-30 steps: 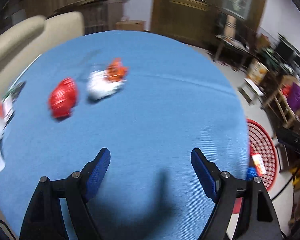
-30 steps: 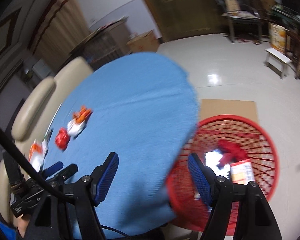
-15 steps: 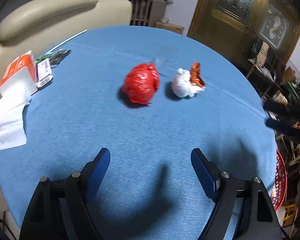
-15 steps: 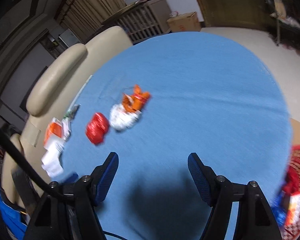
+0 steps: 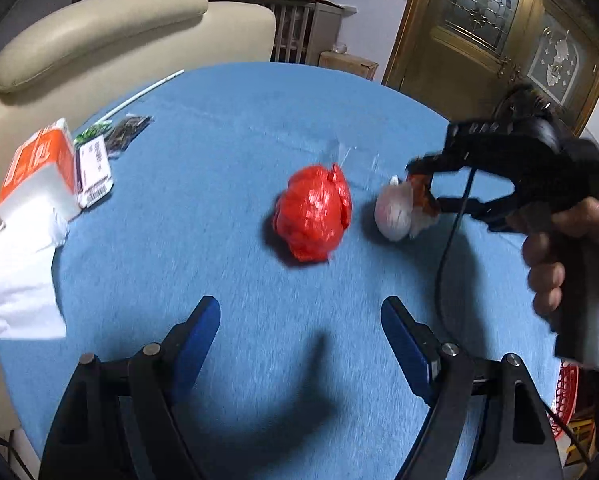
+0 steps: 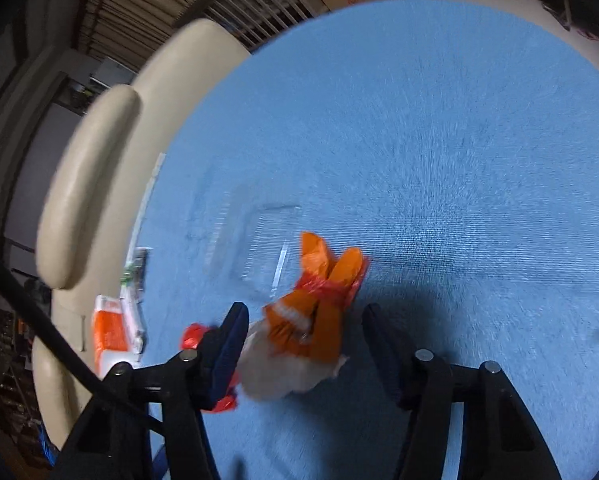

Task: Collect trash
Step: 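Grasp the orange net bag with the right gripper while the left moves to the red bag, then grasp the red plastic bag with the left gripper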

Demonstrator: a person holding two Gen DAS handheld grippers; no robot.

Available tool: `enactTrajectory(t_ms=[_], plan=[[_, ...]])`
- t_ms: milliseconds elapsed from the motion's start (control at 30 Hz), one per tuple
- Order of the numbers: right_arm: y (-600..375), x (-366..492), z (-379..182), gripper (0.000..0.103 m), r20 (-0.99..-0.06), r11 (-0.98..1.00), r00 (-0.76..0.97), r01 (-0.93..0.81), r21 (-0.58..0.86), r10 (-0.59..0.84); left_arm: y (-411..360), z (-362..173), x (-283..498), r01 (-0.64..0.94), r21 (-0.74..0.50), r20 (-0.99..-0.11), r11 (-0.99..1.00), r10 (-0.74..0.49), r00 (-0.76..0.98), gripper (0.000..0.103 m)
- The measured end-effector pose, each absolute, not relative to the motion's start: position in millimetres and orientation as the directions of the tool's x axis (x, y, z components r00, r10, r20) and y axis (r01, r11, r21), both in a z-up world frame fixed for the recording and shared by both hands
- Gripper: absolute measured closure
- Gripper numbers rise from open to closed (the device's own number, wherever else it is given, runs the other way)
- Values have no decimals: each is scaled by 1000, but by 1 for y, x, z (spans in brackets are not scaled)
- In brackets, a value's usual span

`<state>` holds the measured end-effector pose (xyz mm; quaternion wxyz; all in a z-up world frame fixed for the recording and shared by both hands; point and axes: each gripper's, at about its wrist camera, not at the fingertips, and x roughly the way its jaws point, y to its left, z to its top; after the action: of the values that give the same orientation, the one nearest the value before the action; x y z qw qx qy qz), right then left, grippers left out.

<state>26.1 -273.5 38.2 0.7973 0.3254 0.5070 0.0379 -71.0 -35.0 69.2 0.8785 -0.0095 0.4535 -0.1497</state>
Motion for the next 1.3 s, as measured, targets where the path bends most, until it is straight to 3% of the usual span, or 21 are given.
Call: enactTrajectory(t_ms=[33, 100, 400, 533, 567, 600, 633, 700, 1300], plan=[[-273, 30, 34, 49, -787, 782, 475, 279, 558, 393, -37, 70, -67, 258, -149, -792, 955, -271, 547, 20], [-273, 34, 27, 64, -789, 782, 467, 278, 558, 398, -41, 71, -58, 264, -141, -791, 954, -269, 550, 20], [-296, -1, 41, 65, -744, 770, 545, 254, 586, 387, -67, 64, -4, 283, -145, -803, 948, -280, 526, 20], [-306, -32, 53, 65, -726, 771, 575, 239, 590, 378, -68, 49, 11, 248, -105, -832, 963, -222, 508, 20], [-310, -39, 54, 65, -721, 769, 580, 236, 594, 379, -66, 47, 13, 236, -112, -836, 965, -220, 503, 23], [-312, -46, 55, 65, -718, 768, 582, 234, 597, 381, -64, 44, 15, 231, -121, -839, 965, -224, 496, 47], [-313, -53, 56, 65, -717, 769, 583, 230, 596, 382, -61, 41, 17, 224, -143, -852, 964, -235, 469, 56], [-312, -67, 56, 65, -718, 773, 579, 222, 594, 386, -57, 43, 14, 214, -135, -850, 967, -224, 476, 58], [-271, -148, 61, 65, -710, 818, 578, 121, 562, 402, -22, 73, -105, 157, -93, -803, 983, -168, 573, 58]])
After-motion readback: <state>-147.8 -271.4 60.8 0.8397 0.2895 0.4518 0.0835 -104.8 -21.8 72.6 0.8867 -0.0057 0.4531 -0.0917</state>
